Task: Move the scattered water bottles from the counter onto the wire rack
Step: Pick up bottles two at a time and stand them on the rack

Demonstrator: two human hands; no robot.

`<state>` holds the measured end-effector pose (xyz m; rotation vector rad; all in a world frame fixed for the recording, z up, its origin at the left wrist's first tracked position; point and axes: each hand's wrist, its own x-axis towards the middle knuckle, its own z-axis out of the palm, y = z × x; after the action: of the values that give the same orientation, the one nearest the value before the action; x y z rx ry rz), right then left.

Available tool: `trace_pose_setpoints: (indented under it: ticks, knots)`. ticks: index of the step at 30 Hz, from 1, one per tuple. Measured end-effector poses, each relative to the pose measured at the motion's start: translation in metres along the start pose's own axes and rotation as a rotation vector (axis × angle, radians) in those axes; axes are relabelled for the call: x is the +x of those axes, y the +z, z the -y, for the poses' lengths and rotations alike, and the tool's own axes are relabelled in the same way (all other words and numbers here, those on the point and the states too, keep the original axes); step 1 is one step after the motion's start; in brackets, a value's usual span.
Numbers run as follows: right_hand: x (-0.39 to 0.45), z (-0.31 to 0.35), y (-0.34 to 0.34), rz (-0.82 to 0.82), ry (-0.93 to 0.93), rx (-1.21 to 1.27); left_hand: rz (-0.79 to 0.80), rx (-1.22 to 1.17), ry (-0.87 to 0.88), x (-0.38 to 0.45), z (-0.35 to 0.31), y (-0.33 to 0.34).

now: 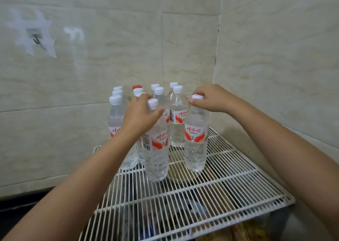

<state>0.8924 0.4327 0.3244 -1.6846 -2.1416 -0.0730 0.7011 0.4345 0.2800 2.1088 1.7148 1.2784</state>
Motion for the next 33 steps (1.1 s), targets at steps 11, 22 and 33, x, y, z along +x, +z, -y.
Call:
trace_pose_setpoints:
  ticks: [11,22,33]
  knots:
    - [-0.001,0.012,-0.008,-0.008,0.143,-0.087,0.121,0.267,0.16,0.01,-0.038,-0.003]
    - [0.027,0.007,0.005,-0.105,0.108,0.079,0.144,0.229,0.109,0.041,-0.043,0.02]
    - [0.044,-0.004,0.022,-0.102,0.022,0.247,0.111,0.215,0.097,0.055,-0.032,0.027]
